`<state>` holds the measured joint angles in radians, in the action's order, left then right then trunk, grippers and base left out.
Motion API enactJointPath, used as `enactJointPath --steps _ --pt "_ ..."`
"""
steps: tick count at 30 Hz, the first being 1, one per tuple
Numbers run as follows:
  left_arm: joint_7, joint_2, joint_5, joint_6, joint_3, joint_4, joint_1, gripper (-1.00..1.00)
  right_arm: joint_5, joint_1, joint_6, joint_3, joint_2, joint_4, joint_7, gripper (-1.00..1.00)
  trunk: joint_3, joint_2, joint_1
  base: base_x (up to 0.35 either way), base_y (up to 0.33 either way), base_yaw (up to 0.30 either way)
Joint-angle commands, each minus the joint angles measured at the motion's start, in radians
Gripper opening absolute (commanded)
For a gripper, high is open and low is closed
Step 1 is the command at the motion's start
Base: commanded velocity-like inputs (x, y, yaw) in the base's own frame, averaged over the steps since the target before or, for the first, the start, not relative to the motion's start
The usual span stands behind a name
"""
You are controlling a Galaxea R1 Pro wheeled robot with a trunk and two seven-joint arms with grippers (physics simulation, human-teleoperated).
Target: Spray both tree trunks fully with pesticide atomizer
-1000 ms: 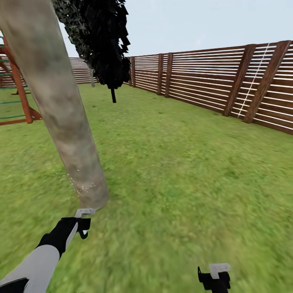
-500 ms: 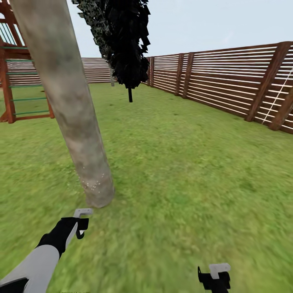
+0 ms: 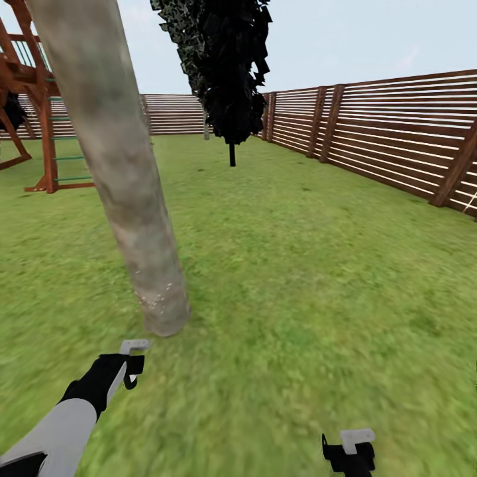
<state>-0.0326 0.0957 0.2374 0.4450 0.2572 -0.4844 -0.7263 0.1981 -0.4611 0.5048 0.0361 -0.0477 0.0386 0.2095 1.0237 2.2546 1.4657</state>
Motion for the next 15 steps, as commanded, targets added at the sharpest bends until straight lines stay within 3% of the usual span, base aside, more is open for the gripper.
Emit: enactJointPath --steps 1,15 --pt "-0.004 -0.001 0.008 0.005 0.005 -0.002 -0.001 -1.00 0.011 -0.001 0.001 0.004 0.000 -0.001 0.005 1.00 0.001 0.000 0.000 0.152 -0.265 0.008" --pt "-0.004 -0.002 0.008 0.004 0.005 -0.002 -0.001 -1.00 0.012 -0.001 0.001 0.004 0.000 -0.002 0.005 1.00 0.001 0.000 0.000 0.155 -0.262 0.000"
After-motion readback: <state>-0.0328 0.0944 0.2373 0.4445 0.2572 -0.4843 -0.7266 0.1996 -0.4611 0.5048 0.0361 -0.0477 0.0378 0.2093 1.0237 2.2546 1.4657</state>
